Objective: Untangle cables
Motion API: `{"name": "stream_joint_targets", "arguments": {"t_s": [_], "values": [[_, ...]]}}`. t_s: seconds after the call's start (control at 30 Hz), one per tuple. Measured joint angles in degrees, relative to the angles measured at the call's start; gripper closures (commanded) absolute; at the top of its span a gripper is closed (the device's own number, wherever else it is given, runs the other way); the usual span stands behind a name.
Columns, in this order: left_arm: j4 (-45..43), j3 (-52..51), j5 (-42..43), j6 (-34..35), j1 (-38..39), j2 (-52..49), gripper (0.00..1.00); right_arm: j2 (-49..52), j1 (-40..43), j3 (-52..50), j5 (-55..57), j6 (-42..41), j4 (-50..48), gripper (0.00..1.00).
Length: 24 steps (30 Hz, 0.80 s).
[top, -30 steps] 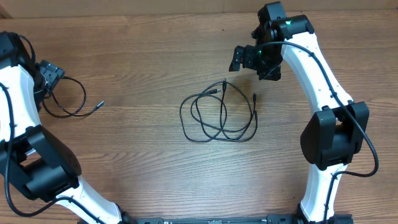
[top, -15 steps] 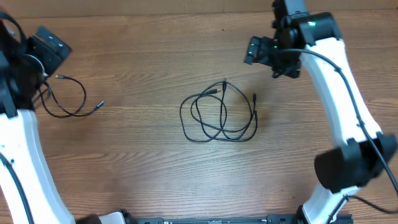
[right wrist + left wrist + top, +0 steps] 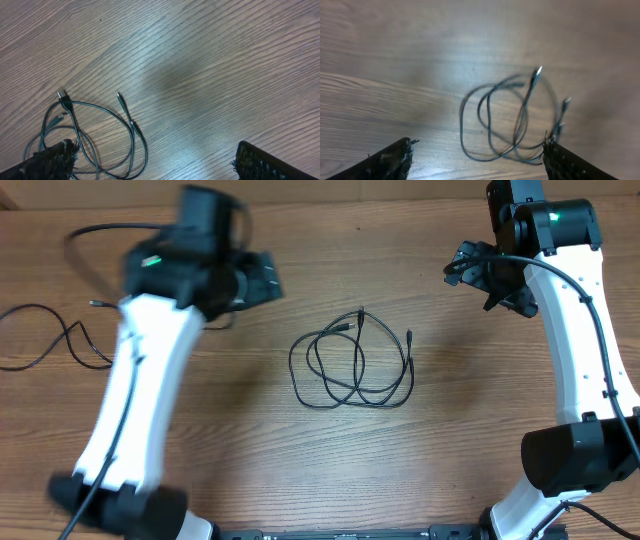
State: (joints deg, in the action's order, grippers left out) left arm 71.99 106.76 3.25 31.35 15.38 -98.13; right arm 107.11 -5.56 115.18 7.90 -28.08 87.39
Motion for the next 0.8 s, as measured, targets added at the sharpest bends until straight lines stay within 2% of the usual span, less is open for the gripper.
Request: {"name": "stream_joint_targets", "arguments": {"t_s": [0.23,0.27,0.33,0.43,0.6,0.67,0.8], "values": [[0.0,-0.4,-2.4,0.0,6.4,-17.0,0.22,0.0,0.0,0.0,0.0,0.5,-1.9,0.00],[0.0,-0.5,-2.4,0.0,6.8,-18.4,0.24,0.0,0.0,0.0,0.0,0.7,-1.9,0.00],[-0.2,-0.5,-2.4,0.0,7.6,-22.2,0.34,0.0,0.0,0.0,0.0,0.9,-2.1,0.00],[-0.2,-0.5,-2.4,0.0,7.9,-26.7,0.37,0.0,0.0,0.0,0.0,1.1,-2.6,0.00],[-0.4,-0.6,-2.6,0.0,7.9,-31.1,0.38,0.0,0.0,0.0,0.0,1.1,-3.0,0.00],[-0.5,-0.6,-2.6,0.0,7.9,-31.7,0.46,0.0,0.0,0.0,0.0,1.1,-3.0,0.00],[-1.0,-0.7,-3.0,0.0,7.9,-32.4,0.48,0.0,0.0,0.0,0.0,1.1,-3.3,0.00]]}}
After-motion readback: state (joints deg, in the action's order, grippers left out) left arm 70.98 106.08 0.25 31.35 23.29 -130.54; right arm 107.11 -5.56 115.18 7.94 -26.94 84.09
